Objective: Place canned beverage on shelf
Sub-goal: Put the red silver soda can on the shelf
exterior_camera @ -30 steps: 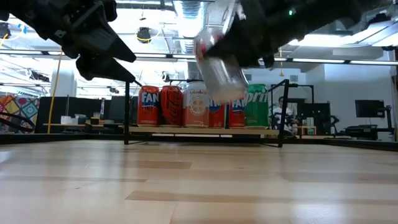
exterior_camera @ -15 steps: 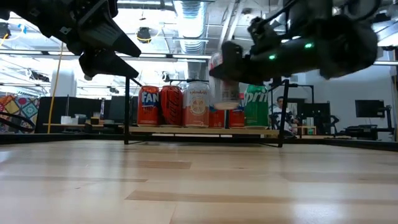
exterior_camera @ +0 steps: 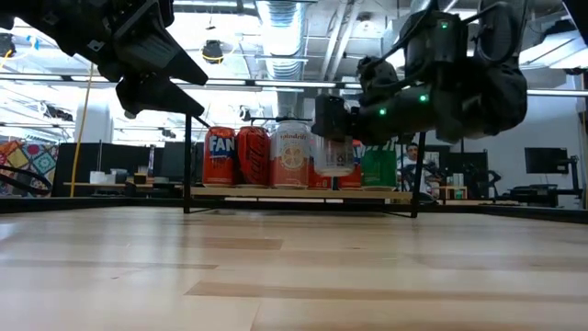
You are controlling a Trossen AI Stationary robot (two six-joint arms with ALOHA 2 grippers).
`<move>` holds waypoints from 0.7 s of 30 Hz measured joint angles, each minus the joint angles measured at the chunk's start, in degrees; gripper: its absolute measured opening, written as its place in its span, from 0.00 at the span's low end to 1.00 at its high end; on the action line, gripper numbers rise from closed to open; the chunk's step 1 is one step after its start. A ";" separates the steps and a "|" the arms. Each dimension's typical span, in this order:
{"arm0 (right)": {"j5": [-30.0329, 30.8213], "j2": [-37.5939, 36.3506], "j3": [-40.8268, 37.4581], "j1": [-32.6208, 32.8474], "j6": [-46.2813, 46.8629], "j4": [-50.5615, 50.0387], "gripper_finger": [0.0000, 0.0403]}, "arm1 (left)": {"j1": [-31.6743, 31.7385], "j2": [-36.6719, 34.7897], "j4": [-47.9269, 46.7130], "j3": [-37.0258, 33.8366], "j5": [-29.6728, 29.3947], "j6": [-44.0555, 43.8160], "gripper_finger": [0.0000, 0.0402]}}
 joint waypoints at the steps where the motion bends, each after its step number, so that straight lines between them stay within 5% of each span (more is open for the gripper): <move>1: 0.25 0.00 0.02 -0.50 0.00 0.00 0.61 | 0.00 0.00 0.00 0.00 -0.01 -0.01 0.83; 21: -0.32 -0.11 0.13 -6.40 13.75 -8.61 0.62 | 0.00 0.00 0.00 0.00 -1.43 -0.36 0.83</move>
